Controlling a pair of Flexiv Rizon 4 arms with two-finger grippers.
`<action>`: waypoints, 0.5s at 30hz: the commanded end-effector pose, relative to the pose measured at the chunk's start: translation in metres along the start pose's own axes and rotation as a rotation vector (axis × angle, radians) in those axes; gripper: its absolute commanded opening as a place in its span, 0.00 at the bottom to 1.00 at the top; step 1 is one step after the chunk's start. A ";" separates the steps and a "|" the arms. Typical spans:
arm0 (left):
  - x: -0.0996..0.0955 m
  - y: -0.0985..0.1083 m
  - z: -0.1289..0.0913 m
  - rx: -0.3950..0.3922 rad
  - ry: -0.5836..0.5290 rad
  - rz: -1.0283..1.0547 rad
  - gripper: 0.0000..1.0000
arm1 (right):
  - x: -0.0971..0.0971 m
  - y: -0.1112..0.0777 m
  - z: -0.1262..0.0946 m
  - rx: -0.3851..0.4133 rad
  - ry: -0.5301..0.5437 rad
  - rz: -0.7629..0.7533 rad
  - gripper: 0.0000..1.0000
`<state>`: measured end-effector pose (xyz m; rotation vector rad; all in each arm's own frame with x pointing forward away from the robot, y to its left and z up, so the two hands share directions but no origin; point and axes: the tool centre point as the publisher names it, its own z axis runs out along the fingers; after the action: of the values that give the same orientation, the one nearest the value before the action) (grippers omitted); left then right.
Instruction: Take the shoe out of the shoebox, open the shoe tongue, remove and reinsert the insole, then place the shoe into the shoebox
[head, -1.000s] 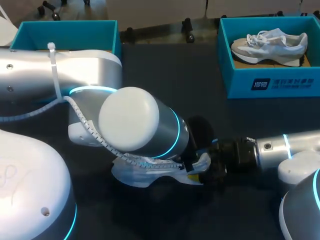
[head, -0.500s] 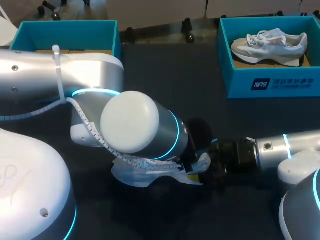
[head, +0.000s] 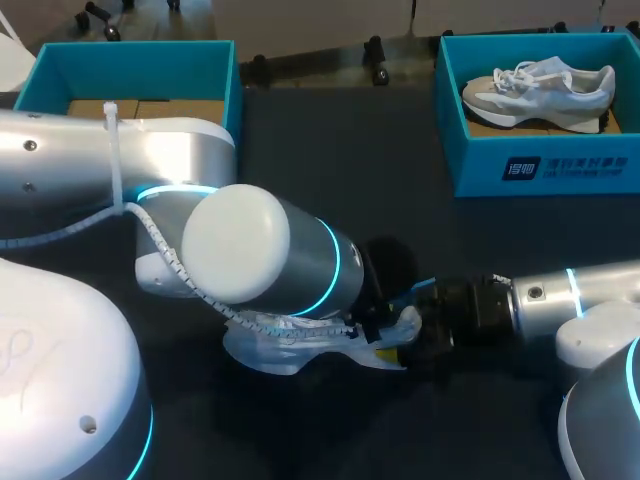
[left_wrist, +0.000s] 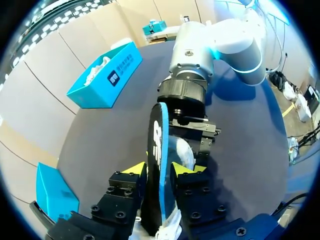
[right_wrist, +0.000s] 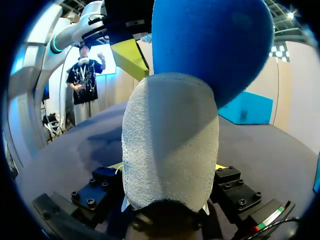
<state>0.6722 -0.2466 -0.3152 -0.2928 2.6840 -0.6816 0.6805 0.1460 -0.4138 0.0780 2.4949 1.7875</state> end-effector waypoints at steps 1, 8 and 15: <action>-0.003 0.004 0.003 0.008 0.010 -0.003 0.32 | 0.003 0.000 0.002 0.006 -0.001 0.000 0.00; -0.001 0.007 0.008 0.010 0.033 0.007 0.31 | 0.003 0.000 0.002 0.006 -0.001 0.000 0.00; -0.001 0.004 0.011 0.024 0.043 0.009 0.27 | 0.003 0.000 0.002 0.006 -0.001 0.000 0.00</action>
<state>0.6750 -0.2473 -0.3238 -0.2643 2.7111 -0.7179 0.6805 0.1460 -0.4138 0.0780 2.4949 1.7875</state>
